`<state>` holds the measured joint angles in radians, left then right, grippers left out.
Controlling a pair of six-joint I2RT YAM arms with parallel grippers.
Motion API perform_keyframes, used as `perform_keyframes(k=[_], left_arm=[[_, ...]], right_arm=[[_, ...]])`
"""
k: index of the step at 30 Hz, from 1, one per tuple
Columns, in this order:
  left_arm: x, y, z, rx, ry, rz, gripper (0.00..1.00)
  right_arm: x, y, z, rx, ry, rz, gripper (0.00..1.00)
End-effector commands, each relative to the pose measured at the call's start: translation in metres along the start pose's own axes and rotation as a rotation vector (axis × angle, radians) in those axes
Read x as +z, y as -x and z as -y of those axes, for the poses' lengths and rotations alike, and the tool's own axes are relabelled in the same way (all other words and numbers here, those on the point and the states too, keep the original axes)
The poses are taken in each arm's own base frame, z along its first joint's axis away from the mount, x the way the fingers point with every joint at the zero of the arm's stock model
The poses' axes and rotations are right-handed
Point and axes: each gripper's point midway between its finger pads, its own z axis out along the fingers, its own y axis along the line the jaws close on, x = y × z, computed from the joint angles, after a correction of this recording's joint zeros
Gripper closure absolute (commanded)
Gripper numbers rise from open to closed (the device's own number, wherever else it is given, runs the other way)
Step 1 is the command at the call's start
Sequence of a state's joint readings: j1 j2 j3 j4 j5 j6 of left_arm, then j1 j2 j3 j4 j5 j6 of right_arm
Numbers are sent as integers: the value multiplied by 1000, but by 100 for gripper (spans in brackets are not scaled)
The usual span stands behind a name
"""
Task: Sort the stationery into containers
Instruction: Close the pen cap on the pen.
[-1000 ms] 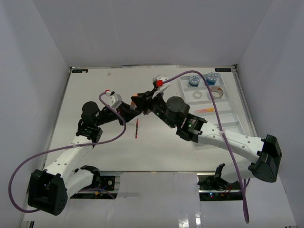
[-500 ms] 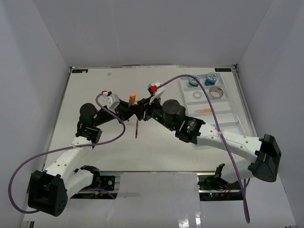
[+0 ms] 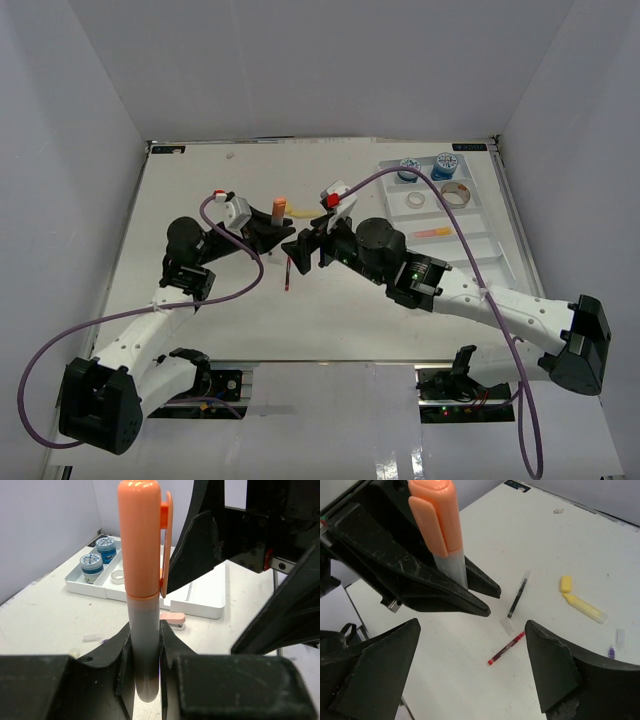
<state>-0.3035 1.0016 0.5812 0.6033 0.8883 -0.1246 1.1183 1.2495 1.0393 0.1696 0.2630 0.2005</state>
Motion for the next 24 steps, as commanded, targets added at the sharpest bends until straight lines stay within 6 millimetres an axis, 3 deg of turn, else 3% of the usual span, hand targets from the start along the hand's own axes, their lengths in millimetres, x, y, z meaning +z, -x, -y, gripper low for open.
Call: perform_keyframes(k=[1, 9, 10, 15, 24], left_arm=[[6, 15, 6, -2, -57, 10, 100], [10, 9, 15, -140, -137, -65, 100], [10, 7, 17, -159, -158, -78, 100], [10, 8, 28, -206, -216, -99, 100], [10, 7, 34, -206, -245, -114, 100]], right_arm=[[-21, 26, 1, -51, 52, 34, 7], [-47, 68, 17, -122, 196, 88, 9], [-47, 74, 28, -123, 193, 96, 9], [-46, 98, 10, -178, 351, 124, 9], [-21, 137, -20, -205, 530, 180, 11]])
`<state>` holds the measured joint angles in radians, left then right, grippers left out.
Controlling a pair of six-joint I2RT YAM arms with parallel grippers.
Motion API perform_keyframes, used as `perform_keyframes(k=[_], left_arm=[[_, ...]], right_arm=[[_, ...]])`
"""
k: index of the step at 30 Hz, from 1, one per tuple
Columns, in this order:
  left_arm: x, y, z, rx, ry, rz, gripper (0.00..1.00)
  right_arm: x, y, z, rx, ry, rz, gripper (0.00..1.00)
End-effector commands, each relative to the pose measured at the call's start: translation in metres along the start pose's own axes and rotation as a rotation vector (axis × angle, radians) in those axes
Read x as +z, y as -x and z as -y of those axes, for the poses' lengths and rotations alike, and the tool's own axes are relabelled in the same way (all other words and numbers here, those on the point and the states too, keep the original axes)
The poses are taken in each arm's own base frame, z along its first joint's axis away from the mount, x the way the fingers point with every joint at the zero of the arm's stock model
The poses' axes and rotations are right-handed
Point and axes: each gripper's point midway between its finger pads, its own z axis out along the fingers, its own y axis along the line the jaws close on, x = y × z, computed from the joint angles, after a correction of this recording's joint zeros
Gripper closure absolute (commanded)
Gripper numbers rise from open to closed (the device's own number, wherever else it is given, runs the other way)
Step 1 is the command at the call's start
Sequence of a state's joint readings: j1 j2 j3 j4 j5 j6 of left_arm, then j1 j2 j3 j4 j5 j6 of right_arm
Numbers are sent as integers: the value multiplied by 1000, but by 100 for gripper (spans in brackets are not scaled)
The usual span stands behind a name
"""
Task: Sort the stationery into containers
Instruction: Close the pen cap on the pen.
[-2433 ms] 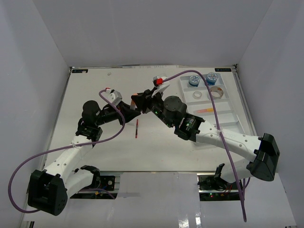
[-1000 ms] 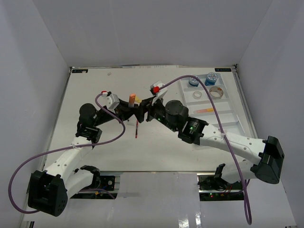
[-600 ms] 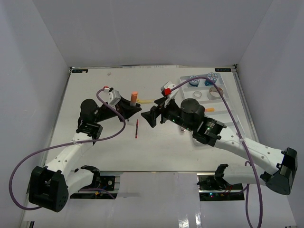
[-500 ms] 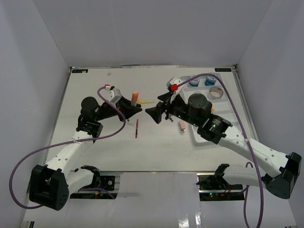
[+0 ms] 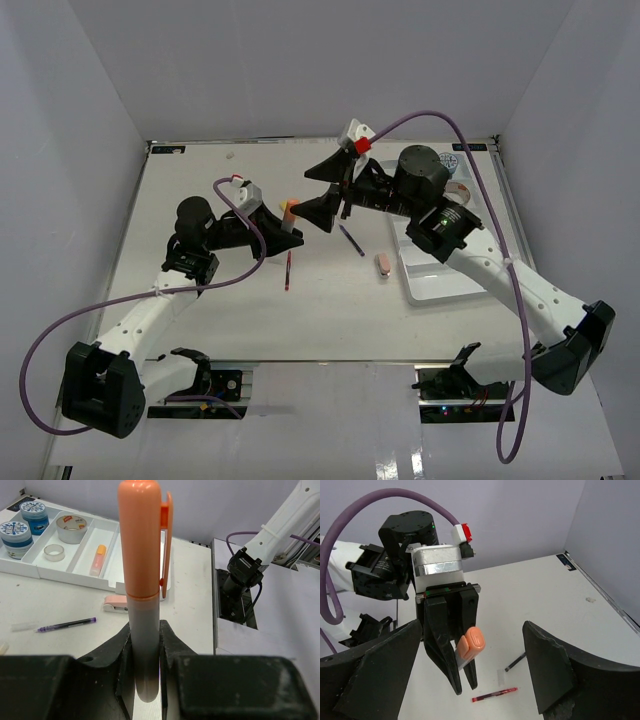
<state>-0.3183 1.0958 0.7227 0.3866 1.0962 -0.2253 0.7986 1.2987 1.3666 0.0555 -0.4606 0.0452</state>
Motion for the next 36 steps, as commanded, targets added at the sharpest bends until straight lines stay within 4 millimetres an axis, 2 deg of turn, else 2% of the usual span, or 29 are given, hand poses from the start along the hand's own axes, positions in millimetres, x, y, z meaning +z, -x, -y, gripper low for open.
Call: perform_keyframes(k=[1, 14, 23, 26, 32, 33, 36], left_arm=[[1, 13, 9, 43, -42, 6, 100], [0, 14, 17, 59, -81, 21, 100], [1, 13, 18, 57, -90, 20, 100], [1, 14, 19, 58, -95, 20, 100], [0, 15, 21, 63, -103, 23, 100], [0, 16, 22, 65, -105, 24, 100], [-1, 16, 24, 66, -116, 27, 100]], right_arm=[[9, 26, -15, -33, 114, 67, 14], [33, 6, -7, 22, 147, 65, 26], [39, -3, -12, 49, 195, 54, 44], [39, -11, -13, 64, 206, 41, 48], [41, -25, -15, 96, 226, 27, 65], [41, -30, -16, 107, 228, 20, 72], [40, -40, -18, 124, 239, 4, 85]])
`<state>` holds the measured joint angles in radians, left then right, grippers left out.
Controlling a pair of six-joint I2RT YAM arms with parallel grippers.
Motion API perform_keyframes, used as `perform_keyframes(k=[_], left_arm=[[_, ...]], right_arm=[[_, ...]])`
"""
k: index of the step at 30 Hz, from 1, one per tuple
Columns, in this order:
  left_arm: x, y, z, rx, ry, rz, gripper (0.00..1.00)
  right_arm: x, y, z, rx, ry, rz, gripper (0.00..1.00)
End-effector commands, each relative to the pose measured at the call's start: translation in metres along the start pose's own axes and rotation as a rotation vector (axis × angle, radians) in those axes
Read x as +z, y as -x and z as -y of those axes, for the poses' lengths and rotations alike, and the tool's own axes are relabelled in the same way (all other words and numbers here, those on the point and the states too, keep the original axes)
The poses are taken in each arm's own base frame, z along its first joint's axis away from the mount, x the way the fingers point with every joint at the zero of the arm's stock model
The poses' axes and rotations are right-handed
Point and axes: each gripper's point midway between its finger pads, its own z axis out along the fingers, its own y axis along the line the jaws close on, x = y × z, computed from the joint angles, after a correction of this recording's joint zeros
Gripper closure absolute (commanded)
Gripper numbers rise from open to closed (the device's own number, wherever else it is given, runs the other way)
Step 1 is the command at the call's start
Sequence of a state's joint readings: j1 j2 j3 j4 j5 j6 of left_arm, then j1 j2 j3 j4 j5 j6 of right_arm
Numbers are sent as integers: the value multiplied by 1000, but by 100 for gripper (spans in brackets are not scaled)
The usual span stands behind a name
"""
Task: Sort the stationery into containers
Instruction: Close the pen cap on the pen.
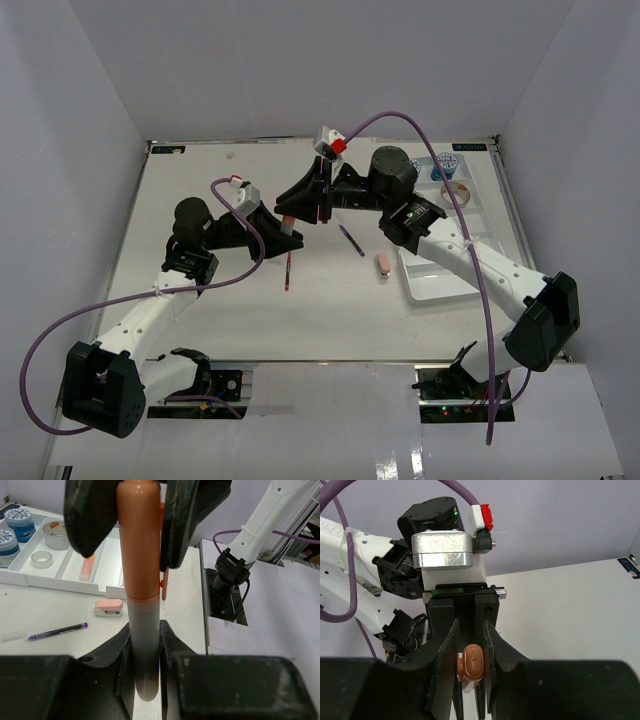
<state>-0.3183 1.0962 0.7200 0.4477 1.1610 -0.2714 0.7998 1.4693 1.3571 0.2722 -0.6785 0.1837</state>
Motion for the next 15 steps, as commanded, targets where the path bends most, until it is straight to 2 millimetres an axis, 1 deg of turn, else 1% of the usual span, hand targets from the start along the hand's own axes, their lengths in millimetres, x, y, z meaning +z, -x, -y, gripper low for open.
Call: perform_keyframes(k=[1, 3, 6, 8, 9, 10, 12, 13, 15], left_arm=[[0, 13, 12, 66, -50, 20, 100], [0, 13, 13, 69, -52, 21, 100], [-1, 16, 17, 78, -57, 29, 100], [-2, 18, 21, 82, -69, 38, 100], [-2, 19, 23, 83, -75, 42, 100], [-2, 23, 27, 111, -92, 54, 100], [-3, 25, 32, 106, -108, 61, 100], [-4, 28, 34, 127, -113, 70, 100], [-4, 31, 38, 140, -129, 79, 100]], right_arm=[[0, -10, -1, 12, 18, -5, 87], [-1, -19, -2, 29, 21, -21, 92], [-2, -34, -5, 52, 31, -53, 92], [-4, -53, -5, 74, 29, -94, 92], [-5, -58, -7, 80, 33, -105, 92], [-7, -71, -9, 101, 43, -128, 92], [-8, -84, -13, 117, 58, -151, 92], [-10, -95, -14, 134, 62, -171, 92], [-12, -106, -19, 149, 81, -192, 92]])
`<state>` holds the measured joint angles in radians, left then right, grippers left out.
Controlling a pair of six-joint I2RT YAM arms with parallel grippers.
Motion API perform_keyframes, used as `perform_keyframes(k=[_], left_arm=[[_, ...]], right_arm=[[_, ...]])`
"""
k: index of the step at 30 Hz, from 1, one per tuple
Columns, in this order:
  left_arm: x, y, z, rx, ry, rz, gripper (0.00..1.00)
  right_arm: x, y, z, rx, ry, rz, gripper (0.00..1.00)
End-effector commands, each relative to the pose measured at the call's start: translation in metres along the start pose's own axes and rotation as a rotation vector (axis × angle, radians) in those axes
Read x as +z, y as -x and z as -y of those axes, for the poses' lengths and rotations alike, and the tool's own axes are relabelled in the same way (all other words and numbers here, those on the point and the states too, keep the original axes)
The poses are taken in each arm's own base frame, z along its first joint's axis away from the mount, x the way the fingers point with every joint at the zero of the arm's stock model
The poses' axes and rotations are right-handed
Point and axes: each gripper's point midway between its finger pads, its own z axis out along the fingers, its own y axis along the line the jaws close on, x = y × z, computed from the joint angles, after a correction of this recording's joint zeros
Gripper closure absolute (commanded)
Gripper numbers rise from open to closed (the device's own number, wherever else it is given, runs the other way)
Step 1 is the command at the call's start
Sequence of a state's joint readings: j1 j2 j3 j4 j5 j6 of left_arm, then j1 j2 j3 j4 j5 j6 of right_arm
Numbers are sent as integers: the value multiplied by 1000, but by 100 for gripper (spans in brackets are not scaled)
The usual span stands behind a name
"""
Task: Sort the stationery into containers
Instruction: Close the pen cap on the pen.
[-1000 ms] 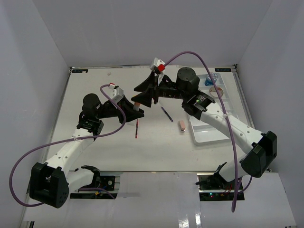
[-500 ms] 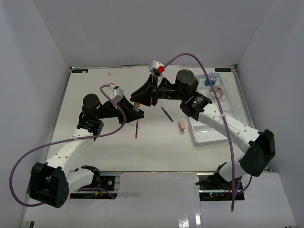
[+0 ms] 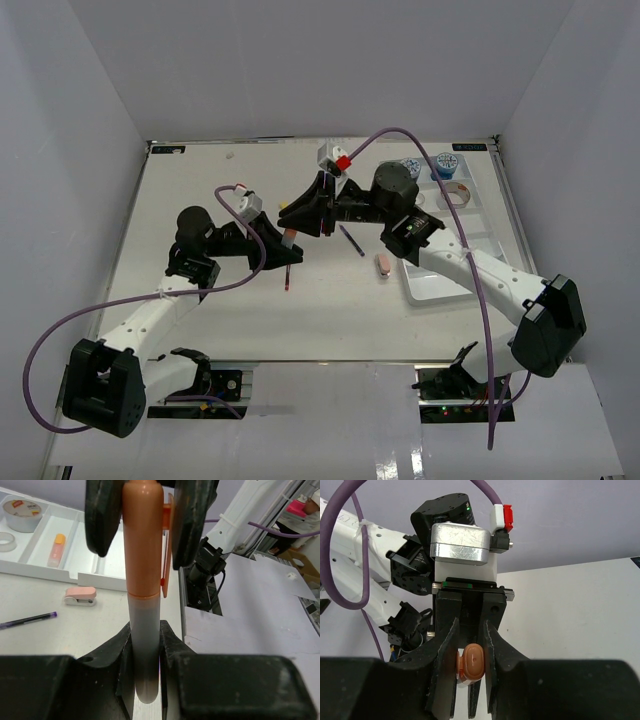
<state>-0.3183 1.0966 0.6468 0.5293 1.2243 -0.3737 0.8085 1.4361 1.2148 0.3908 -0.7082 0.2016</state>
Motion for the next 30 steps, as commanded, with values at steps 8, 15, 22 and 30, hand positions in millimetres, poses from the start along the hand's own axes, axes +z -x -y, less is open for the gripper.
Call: perform_keyframes(k=[8, 15, 22, 30], left_arm=[[3, 71, 30, 283, -92, 111, 100], [4, 88, 30, 342, -73, 124, 100], [5, 104, 25, 386, -37, 143, 100], [6, 121, 20, 437, -2, 145, 100]], right_arm=[[-2, -113, -26, 200, 90, -255, 92], [-4, -132, -28, 243, 89, -292, 92], [-10, -150, -26, 278, 61, -354, 92], [-19, -172, -24, 326, 26, -431, 92]])
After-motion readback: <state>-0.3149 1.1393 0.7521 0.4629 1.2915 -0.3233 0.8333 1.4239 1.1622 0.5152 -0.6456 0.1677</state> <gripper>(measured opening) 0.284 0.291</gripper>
